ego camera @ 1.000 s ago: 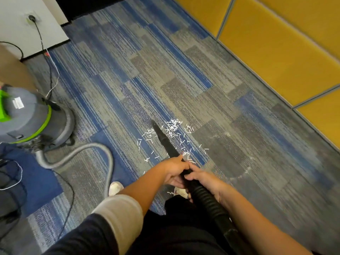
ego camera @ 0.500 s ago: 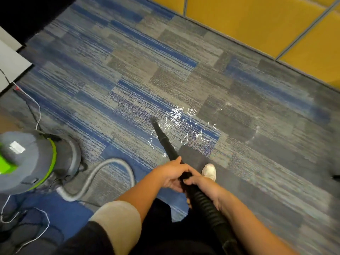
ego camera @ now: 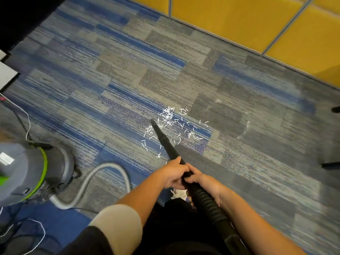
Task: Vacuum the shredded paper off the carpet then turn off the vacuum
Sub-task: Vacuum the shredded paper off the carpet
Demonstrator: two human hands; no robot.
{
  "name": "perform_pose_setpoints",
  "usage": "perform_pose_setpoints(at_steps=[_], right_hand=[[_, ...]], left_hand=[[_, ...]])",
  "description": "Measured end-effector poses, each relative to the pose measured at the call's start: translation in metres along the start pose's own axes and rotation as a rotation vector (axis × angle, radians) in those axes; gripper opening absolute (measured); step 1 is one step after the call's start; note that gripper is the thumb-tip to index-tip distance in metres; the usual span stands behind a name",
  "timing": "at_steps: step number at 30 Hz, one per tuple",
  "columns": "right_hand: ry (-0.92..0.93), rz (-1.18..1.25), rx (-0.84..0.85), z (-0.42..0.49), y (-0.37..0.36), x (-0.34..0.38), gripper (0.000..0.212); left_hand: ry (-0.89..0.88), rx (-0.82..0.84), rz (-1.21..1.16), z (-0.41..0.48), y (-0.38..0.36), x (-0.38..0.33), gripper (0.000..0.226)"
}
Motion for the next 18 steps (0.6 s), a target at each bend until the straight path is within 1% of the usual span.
perform_pose_setpoints(at_steps=[2,5,8,11,15,18], right_hand=[[0.014,0.037,-0.033,-0.001,0.017,0.004,0.063],[0.068,0.068,-0.065,-0.008,0.035,0.012,0.061],[0.102,0.075,-0.098,-0.014,0.045,0.017,0.065],[0.1,0.078,-0.091,-0.012,0.046,0.019,0.066],[0.11,0.033,-0.058,-0.005,0.034,0.021,0.067],[0.085,0.033,-0.033,-0.001,0.029,0.021,0.067]], left_hand=[[-0.012,0.012,0.021,0.002,-0.01,-0.013,0.021],[-0.033,0.033,0.033,0.01,-0.026,-0.029,0.025],[-0.039,0.028,0.047,0.013,-0.036,-0.04,0.019],[-0.035,0.007,0.066,0.012,-0.037,-0.042,0.019],[-0.006,-0.028,0.073,0.01,-0.026,-0.035,0.026],[0.011,-0.044,0.043,0.01,-0.019,-0.032,0.018]])
Point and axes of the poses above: each hand's wrist, its own z-axis towards the middle knuckle, its own y-axis out of the back of the hand, x = y × z, the point moved 3 cm from there along z, towards the middle knuckle, and after that the axes turned 14 degrees about z, right-handed, at the moved point
